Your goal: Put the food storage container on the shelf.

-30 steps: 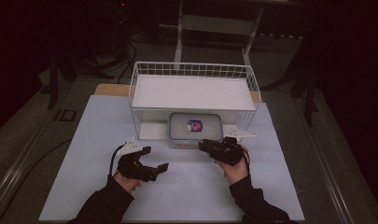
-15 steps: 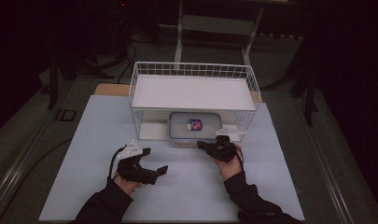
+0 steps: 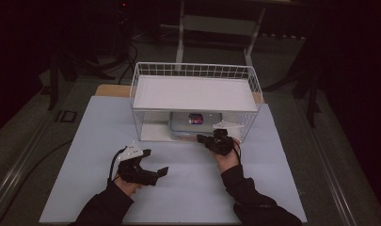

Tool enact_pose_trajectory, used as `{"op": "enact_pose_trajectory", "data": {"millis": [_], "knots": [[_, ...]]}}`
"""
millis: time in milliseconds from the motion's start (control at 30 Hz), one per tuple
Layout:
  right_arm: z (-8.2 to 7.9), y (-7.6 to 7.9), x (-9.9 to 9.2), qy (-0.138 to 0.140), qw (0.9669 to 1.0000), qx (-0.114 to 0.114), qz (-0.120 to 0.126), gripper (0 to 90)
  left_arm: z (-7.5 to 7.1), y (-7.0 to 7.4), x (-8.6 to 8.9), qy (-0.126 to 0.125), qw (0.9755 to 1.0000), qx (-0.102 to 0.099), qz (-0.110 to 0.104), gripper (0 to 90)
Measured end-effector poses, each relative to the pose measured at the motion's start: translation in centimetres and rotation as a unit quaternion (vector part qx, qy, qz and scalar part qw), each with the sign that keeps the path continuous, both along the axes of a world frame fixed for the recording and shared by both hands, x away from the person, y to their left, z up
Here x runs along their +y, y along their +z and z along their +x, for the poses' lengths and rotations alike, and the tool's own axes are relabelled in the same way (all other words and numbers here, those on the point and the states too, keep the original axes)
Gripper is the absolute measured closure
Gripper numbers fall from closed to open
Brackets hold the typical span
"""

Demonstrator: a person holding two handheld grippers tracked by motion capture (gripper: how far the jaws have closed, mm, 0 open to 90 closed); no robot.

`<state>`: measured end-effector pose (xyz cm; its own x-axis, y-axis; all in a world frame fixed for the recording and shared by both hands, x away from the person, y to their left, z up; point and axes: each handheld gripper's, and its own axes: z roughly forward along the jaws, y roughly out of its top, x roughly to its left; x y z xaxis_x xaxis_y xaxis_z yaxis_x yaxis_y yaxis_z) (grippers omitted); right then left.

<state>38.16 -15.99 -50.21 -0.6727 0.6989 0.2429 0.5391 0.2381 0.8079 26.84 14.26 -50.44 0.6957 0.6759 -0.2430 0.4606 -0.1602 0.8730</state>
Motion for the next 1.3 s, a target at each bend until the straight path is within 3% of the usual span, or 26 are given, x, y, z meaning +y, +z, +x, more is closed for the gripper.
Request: {"op": "enact_pose_trajectory", "data": {"millis": [333,800,1033,1267,1300], "knots": [[1.8,0.1,0.4,-0.028,0.9996,-0.007,-0.001,89.9,0.0,0.1,0.1,-0.002,1.0,-0.005,0.003,0.0],[2.4,0.3,0.7,-0.037,0.9993,-0.007,-0.007,89.7,-0.1,0.1,0.0,-0.006,1.0,-0.006,0.004,0.0],[0.6,0.8,1.0,-0.005,0.9996,-0.027,0.002,75.6,-0.1,0.2,-0.2,-0.008,0.9999,-0.009,0.005,0.0],[-1.6,1.0,1.0,0.011,0.9994,-0.031,0.015,45.2,-0.4,0.1,-0.4,-0.012,0.9999,-0.009,0.008,0.0],[-1.6,1.0,1.0,0.011,0.9994,-0.031,0.015,45.2,-0.4,0.1,-0.4,-0.012,0.9999,-0.009,0.008,0.0]]}}
